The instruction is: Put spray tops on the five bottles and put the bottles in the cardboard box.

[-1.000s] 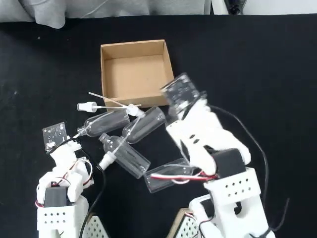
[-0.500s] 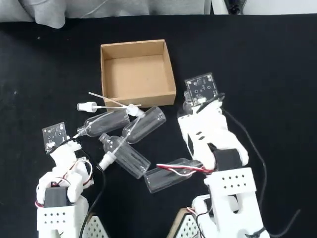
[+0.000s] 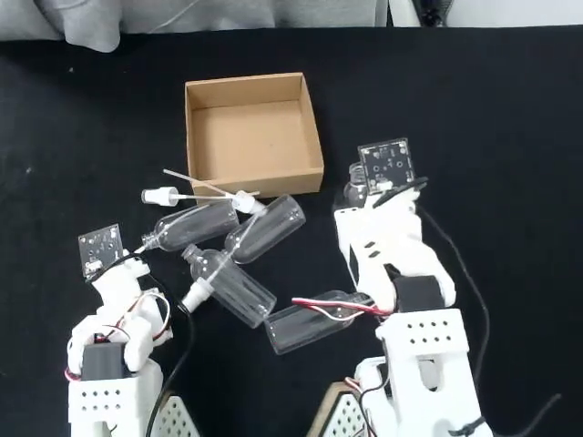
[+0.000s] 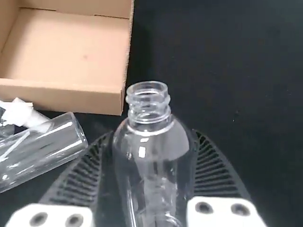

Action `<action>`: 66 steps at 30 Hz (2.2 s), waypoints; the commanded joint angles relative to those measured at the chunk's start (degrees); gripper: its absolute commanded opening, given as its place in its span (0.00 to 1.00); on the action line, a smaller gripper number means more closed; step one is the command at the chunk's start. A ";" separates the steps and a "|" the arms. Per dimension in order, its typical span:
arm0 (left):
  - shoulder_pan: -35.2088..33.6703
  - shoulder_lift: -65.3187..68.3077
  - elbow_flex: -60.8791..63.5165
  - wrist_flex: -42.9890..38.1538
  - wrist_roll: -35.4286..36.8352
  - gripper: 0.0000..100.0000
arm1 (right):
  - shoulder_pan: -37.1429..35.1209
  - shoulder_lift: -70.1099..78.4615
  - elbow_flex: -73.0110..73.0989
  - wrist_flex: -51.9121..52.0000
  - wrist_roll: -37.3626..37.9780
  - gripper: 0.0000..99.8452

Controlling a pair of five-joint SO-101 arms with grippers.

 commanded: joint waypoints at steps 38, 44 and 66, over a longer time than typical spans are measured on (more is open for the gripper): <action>0.13 -0.62 -26.42 0.18 6.07 0.03 | 1.67 -1.27 0.40 -1.85 -1.14 0.12; 0.13 -0.62 -27.12 0.18 6.95 0.03 | 1.67 -1.27 0.40 -1.85 -1.14 0.12; 0.48 31.82 -41.27 -2.99 20.66 0.03 | 1.67 -1.54 2.95 -5.45 -0.88 0.12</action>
